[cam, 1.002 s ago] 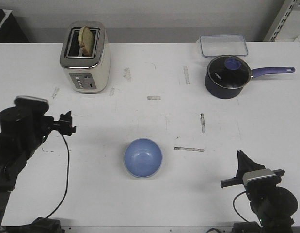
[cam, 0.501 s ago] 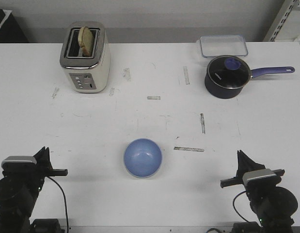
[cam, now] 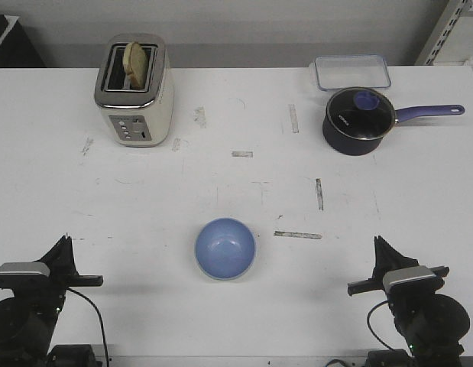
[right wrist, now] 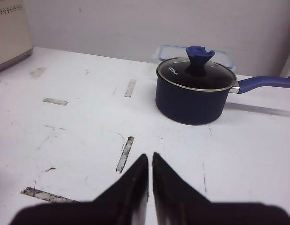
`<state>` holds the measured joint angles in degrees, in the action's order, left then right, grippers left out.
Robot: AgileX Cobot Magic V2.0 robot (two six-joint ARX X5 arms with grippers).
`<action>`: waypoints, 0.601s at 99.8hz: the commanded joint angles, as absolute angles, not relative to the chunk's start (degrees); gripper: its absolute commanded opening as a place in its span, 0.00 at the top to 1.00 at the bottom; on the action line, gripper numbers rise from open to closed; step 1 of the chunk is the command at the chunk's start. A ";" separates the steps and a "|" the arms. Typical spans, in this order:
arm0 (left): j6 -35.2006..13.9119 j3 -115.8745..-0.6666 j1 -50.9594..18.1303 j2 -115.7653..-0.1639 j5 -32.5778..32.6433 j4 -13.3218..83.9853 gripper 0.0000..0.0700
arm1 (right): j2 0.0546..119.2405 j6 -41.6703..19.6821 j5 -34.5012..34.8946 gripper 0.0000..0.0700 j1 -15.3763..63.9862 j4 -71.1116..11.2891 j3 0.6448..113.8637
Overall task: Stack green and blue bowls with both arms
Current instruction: 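Open the left gripper and withdraw it toward the robot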
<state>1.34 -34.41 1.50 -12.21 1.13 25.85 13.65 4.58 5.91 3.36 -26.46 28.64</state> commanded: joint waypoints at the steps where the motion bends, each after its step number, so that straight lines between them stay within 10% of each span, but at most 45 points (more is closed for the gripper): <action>1: 0.82 -34.74 1.63 -12.16 0.91 25.19 1.00 | 13.93 3.90 5.93 1.00 3.42 -25.76 28.69; 60: 0.73 -31.11 1.06 -8.80 1.58 23.20 1.00 | 13.93 3.90 5.93 1.00 3.42 -25.76 28.69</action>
